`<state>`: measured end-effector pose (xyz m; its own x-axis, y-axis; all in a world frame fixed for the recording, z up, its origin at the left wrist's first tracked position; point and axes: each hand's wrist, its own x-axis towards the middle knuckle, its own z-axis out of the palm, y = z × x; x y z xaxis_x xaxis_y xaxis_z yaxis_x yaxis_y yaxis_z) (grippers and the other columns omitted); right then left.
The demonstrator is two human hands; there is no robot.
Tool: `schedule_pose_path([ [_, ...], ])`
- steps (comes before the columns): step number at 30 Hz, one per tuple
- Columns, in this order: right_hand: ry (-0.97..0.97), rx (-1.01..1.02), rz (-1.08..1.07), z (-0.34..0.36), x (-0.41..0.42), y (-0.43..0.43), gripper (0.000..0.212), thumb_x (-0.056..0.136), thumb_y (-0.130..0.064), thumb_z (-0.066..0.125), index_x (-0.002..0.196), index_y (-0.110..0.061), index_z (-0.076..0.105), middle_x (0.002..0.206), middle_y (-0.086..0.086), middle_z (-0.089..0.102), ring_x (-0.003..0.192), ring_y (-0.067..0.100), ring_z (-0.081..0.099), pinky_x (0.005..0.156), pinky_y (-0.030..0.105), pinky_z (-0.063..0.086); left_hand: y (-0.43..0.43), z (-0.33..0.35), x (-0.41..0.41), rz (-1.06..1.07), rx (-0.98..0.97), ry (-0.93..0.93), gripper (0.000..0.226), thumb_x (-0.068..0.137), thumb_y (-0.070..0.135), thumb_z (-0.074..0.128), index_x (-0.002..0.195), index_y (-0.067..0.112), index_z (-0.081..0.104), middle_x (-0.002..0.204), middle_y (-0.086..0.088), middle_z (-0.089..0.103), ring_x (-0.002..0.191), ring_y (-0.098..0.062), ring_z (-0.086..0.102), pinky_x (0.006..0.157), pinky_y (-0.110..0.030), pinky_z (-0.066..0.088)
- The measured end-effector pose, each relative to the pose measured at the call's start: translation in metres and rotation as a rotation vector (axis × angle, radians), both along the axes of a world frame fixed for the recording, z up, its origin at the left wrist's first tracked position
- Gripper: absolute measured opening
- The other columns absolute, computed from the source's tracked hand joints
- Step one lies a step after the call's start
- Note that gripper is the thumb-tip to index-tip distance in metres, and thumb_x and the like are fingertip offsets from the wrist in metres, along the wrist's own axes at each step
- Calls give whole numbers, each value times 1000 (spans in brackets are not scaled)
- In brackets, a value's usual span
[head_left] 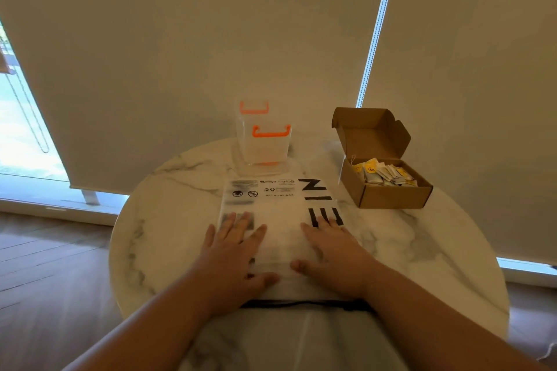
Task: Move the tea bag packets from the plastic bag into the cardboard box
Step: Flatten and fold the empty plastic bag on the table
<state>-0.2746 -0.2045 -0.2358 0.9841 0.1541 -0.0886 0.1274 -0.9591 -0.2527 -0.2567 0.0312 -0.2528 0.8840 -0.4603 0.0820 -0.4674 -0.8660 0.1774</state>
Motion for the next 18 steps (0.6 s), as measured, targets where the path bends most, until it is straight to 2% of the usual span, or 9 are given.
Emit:
schedule_pose_path([
  [3,-116,201,11,16,-26,-24,71,94,-63,42,154,-39,12,160,-18,-6,146,0,-9,117,25,2,22,2,-18,-130,-307,-184,66,83,61,49,143,33,43,154,10,33,142,-18,31,116,-35,30],
  [5,-76,126,56,18,-52,-38,70,94,-65,38,153,-46,6,155,-28,-13,144,-4,-12,116,22,0,34,-1,-34,-195,-320,-129,61,84,59,51,142,46,39,147,19,41,135,-2,40,111,-21,31],
  [7,37,3,127,12,-75,-43,76,89,-71,38,152,-49,3,154,-29,-14,145,-4,-13,117,22,-1,44,-14,-44,-262,-127,-79,59,89,70,35,145,50,29,147,20,43,134,-2,44,109,-19,27],
  [9,47,-60,161,3,-84,-45,81,82,-79,37,151,-50,4,154,-29,-12,145,-4,-13,117,23,0,43,-17,-45,-239,-21,-45,66,89,76,16,148,47,21,153,16,32,141,-11,34,111,-20,15],
  [11,3,-16,120,0,-84,-44,86,77,-83,41,150,-53,8,154,-31,-8,143,-7,-10,117,22,2,40,-17,-42,-203,-17,-24,75,78,79,0,148,50,3,155,23,-3,148,-5,-3,114,-17,-5],
  [12,-28,29,83,-1,-84,-44,87,74,-83,46,149,-54,11,151,-35,-6,142,-9,-6,117,22,4,41,-16,-41,-191,-29,10,81,73,80,-5,148,50,0,152,26,-12,145,0,-14,115,-18,-10],
  [14,-116,120,19,-3,-87,-47,79,74,-76,56,144,-56,25,145,-40,7,136,-13,8,117,20,13,42,-23,-39,-161,-97,-4,82,76,83,-1,149,50,11,153,26,-10,144,2,-13,115,-16,-7],
  [16,-214,136,28,-4,-91,-49,57,80,-63,63,132,-56,42,132,-42,27,124,-18,25,113,15,26,46,-24,-43,-116,-243,-40,65,82,70,21,142,51,38,155,26,16,142,4,9,115,-14,9],
  [18,-276,138,70,-3,-92,-48,43,82,-57,65,123,-54,54,118,-39,41,116,-16,35,100,10,35,50,-23,-46,-79,-346,-69,44,83,59,41,122,49,58,134,35,39,127,9,33,107,-16,31],
])
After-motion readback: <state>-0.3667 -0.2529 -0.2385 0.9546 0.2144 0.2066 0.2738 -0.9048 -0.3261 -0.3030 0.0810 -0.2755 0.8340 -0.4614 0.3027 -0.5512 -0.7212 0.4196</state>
